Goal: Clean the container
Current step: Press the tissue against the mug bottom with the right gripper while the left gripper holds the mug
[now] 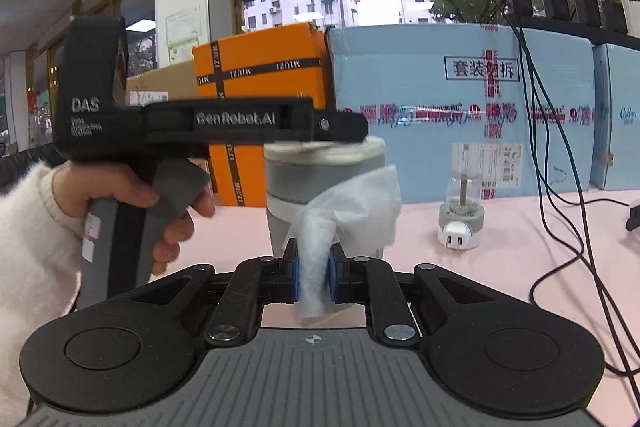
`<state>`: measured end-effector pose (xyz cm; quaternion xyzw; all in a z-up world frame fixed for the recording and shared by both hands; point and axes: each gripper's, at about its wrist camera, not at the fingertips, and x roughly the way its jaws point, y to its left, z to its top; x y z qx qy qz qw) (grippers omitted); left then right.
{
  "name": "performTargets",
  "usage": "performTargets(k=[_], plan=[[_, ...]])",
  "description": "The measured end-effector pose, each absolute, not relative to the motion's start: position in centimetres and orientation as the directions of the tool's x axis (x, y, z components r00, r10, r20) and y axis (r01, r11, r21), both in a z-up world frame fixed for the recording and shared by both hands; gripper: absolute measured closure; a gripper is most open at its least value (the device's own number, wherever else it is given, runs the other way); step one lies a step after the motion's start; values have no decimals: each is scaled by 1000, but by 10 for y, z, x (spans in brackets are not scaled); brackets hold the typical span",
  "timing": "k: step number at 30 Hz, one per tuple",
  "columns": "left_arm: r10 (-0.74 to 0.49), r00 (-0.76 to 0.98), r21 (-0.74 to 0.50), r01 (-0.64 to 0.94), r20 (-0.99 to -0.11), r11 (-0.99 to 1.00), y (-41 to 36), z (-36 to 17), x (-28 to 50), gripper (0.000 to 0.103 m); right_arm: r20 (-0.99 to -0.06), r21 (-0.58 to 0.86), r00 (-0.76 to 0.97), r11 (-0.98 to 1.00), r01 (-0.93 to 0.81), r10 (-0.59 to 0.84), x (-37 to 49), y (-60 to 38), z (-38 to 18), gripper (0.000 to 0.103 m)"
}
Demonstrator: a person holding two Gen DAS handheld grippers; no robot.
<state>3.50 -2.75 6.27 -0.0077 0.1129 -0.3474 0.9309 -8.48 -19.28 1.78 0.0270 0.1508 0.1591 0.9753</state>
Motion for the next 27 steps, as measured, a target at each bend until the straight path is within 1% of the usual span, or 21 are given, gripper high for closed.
performTargets(k=[7,9,18,20,24,27], plan=[[-647,735,-93,644,-204,760,-28,63,36,0,-376,105,871,948,-299,317,-76,-193,-1,90],[-644,737,-93,640,-203,762,-28,63,36,0,-363,106,876,948,-299,317,-76,-194,3,90],[-649,732,-96,645,-206,758,-28,63,36,0,-190,109,925,944,-313,328,-91,-200,40,90],[-646,735,-97,641,-206,761,-27,63,36,0,-186,109,926,944,-313,329,-91,-199,41,90],[-642,739,-103,636,-205,765,-27,62,37,0,-221,121,919,944,-307,327,-84,-199,31,90],[-643,738,-103,637,-205,764,-28,62,37,0,-224,133,918,943,-305,328,-89,-199,29,90]])
